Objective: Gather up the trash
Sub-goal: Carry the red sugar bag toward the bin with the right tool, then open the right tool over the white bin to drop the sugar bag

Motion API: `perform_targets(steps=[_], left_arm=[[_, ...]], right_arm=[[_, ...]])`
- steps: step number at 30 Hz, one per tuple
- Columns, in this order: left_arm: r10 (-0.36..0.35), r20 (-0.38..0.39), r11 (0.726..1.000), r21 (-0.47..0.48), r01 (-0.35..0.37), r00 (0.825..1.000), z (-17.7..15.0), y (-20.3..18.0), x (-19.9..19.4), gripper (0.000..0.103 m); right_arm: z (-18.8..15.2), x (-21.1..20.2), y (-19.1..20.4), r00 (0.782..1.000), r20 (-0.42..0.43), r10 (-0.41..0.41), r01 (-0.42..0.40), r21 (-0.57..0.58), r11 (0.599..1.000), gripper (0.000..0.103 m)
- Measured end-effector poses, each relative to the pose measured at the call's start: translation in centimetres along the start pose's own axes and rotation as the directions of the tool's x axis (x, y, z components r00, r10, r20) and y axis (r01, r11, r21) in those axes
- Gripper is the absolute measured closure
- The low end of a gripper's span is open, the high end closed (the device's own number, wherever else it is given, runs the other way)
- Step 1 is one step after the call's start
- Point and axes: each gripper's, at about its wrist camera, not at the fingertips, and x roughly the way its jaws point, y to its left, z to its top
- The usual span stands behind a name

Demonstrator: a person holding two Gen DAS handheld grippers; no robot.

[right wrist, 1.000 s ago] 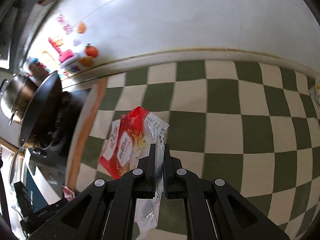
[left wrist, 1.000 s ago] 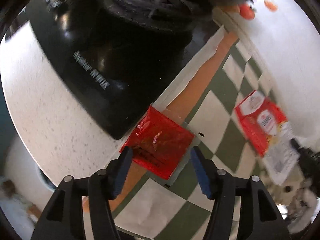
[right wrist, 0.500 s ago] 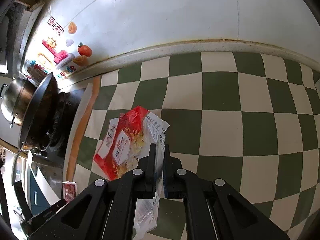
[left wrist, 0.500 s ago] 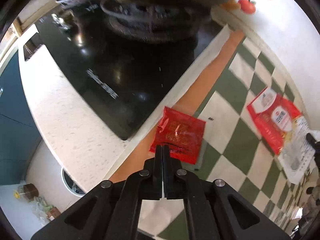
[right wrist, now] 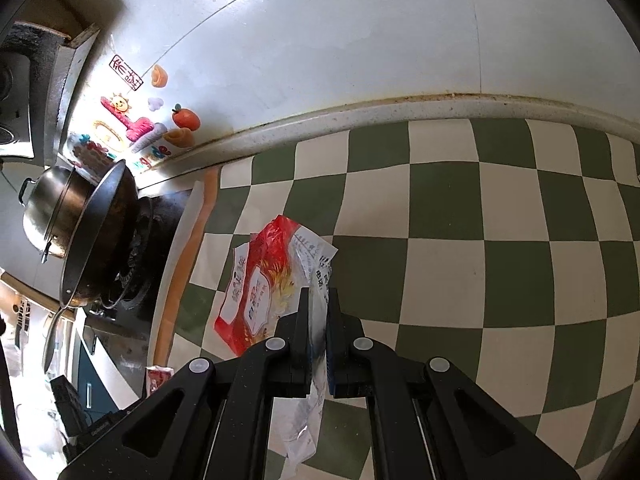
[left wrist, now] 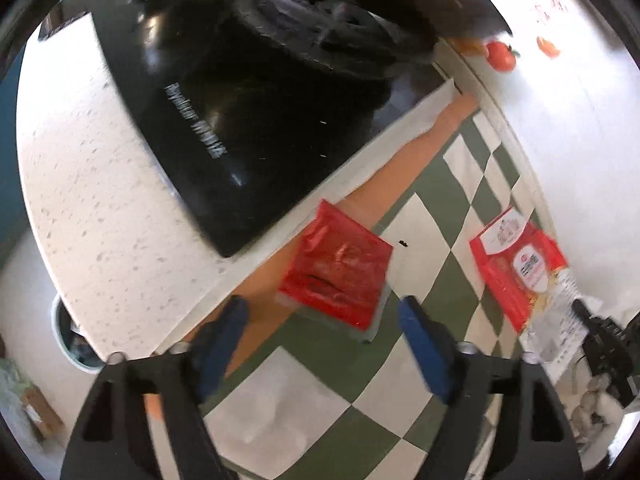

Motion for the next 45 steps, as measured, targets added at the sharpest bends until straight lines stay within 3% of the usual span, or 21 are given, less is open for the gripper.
perform_targets(steps=[1, 3, 5, 6, 8, 9, 10, 12, 15, 24, 28, 32, 37, 40, 45], left_arm=[[0.028, -0.011, 0.999, 0.019, -0.028, 1.0, 0.1, -0.8, 0.5, 0.005], [0.118, -0.036, 0.991, 0.066, -0.116, 0.992, 0.4, -2.4, 1.6, 0.003], [0.244, -0.034, 0.963, 0.127, -0.238, 0.969, 0.6, -4.0, 2.9, 0.003], [0.274, -0.032, 0.954, 0.138, -0.267, 0.961, 0.6, -4.4, 3.1, 0.004], [0.366, -0.001, 0.917, 0.169, -0.361, 0.931, 0.5, -5.3, 3.5, 0.026], [0.379, 0.023, 0.906, 0.191, -0.376, 0.925, 0.5, -5.7, 3.3, 0.049], [0.369, 0.026, 0.91, 0.192, -0.367, 0.929, 0.6, -5.8, 3.1, 0.063], [0.359, 0.027, 0.914, 0.189, -0.358, 0.933, 0.7, -5.7, 2.6, 0.08], [0.357, 0.039, 0.914, 0.192, -0.358, 0.933, 0.5, -5.5, 1.6, 0.097], [0.289, 0.131, 0.942, 0.138, -0.306, 0.948, -1.9, -4.6, -5.5, 0.1], [0.272, 0.2, 0.947, 0.117, -0.298, 0.941, -3.4, -3.7, -10.8, 0.1], [0.29, 0.246, 0.948, 0.056, -0.312, 0.925, -5.4, 0.1, -15.9, 0.1], [0.363, 0.245, 0.931, -0.047, -0.363, 0.899, -9.4, 7.9, -19.8, 0.1], [0.408, 0.2, 0.911, -0.144, -0.385, 0.891, -12.4, 14.9, -20.8, 0.1], [0.427, 0.101, 0.874, -0.301, -0.381, 0.899, -16.5, 26.2, -19.1, 0.101]], right_arm=[[0.0, 0.0, -0.1, 1.0, 0.0, 0.002, -0.002, 0.004, 1.0, 0.098], [0.0, 0.0, -0.3, 1.0, 0.0, 0.001, -0.001, 0.005, 1.0, 0.098], [-0.1, 0.0, -0.4, 1.0, -0.006, -0.001, 0.001, 0.002, 1.0, 0.098], [-0.2, 0.0, -0.5, 1.0, -0.008, -0.002, 0.002, 0.0, 1.0, 0.098], [-0.4, -0.1, -0.5, 1.0, -0.009, -0.002, 0.002, -0.004, 1.0, 0.098], [-0.5, -0.2, -0.6, 1.0, -0.009, -0.001, 0.001, -0.004, 1.0, 0.098], [-0.5, -0.3, -0.6, 1.0, -0.008, 0.0, 0.0, -0.004, 1.0, 0.098], [-0.6, -0.3, -0.8, 1.0, -0.007, 0.003, -0.003, -0.001, 1.0, 0.098], [-0.6, -0.5, -0.8, 1.0, -0.008, 0.011, -0.011, 0.003, 1.0, 0.098], [-1.2, -4.0, 3.4, 0.993, -0.008, 0.118, -0.118, -0.091, 0.989, 0.098], [-2.4, -5.9, 7.7, 0.983, -0.036, 0.183, -0.186, -0.175, 0.967, 0.098], [-5.7, -6.7, 13.8, 0.964, -0.109, 0.241, -0.263, -0.293, 0.919, 0.098], [-12.8, -5.5, 22.4, 0.938, -0.227, 0.26, -0.336, -0.429, 0.838, 0.098], [-19.0, -3.2, 28.0, 0.921, -0.306, 0.24, -0.37, -0.503, 0.781, 0.098], [-29.8, 3.0, 35.0, 0.908, -0.395, 0.141, -0.379, -0.63, 0.678, 0.098]])
